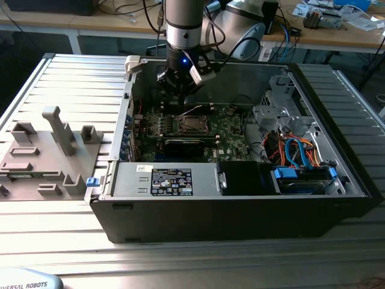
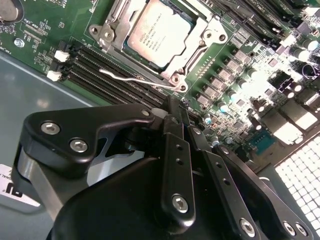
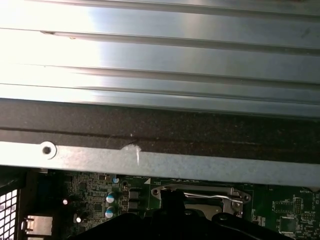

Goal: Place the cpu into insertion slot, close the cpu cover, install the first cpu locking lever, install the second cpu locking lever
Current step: 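Install the first cpu locking lever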

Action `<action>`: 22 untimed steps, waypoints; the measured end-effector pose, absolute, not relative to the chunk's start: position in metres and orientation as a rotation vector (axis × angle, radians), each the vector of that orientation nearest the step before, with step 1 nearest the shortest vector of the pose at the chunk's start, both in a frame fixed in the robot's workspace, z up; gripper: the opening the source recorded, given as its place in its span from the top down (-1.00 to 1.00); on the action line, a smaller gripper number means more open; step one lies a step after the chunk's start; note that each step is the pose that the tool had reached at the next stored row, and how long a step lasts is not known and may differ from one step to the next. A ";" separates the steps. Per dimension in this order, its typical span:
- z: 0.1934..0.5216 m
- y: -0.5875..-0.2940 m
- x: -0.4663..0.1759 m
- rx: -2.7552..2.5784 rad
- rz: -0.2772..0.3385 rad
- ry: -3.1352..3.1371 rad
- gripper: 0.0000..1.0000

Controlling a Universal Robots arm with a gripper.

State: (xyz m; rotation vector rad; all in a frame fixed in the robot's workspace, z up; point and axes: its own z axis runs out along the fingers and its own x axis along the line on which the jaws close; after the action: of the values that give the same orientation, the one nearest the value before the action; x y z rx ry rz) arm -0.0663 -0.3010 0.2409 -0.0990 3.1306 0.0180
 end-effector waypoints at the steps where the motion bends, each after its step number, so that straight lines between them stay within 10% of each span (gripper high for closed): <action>1: 0.241 -0.301 -0.066 -0.099 0.018 3.131 0.79; 22: 0.236 -0.301 -0.066 -0.099 0.018 3.131 0.79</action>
State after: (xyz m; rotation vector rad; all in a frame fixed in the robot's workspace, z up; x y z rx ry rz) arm -0.0661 -0.3010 0.2358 -0.0990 3.1306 0.0180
